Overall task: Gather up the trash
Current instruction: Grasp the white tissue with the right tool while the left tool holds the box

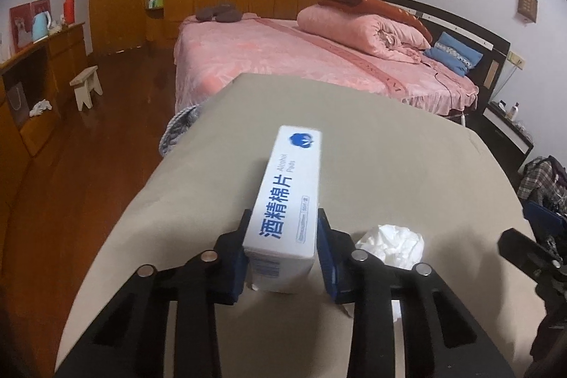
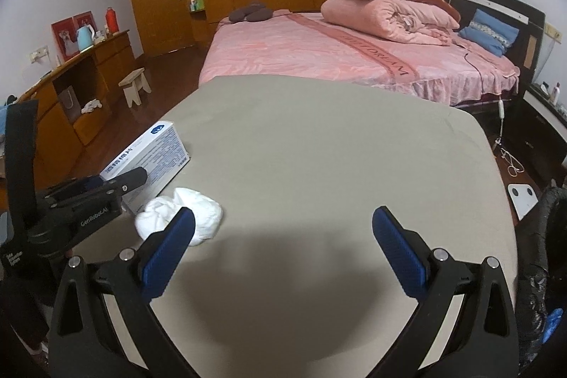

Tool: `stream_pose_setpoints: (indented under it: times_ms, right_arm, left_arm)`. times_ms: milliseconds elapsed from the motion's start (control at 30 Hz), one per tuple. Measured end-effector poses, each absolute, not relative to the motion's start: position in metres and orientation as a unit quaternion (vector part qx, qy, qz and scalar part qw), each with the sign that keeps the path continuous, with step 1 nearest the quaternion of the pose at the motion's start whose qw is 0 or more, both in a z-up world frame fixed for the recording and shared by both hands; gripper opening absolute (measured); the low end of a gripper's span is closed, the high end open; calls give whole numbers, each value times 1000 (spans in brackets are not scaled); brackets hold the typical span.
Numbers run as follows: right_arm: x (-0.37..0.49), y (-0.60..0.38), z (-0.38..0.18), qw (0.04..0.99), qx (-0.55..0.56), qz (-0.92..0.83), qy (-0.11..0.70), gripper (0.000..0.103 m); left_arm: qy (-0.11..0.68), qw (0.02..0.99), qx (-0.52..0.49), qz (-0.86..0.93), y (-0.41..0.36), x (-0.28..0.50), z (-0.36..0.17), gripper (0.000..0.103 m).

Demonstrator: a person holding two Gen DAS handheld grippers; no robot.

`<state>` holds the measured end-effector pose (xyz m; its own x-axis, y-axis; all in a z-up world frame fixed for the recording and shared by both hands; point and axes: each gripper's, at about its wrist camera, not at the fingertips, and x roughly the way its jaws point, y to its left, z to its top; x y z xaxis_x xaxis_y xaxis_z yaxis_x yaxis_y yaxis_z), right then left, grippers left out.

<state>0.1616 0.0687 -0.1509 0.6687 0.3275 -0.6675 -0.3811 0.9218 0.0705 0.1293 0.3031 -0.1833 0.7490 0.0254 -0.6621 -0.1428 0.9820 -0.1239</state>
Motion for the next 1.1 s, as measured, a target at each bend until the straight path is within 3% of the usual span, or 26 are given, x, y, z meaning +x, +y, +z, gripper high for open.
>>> stream_pose_setpoints:
  times_ms: [900, 967, 1100]
  right_arm:
    - [171, 150, -191, 875, -52, 253, 411, 97]
    - [169, 153, -194, 867, -51, 265, 418, 89]
    - [166, 158, -197, 850, -43, 301, 430, 58]
  left_arm:
    - [348, 929, -75, 96, 338, 86, -182, 30]
    - [349, 929, -75, 97, 338, 87, -183, 30]
    - [350, 929, -76, 98, 339, 87, -185, 30]
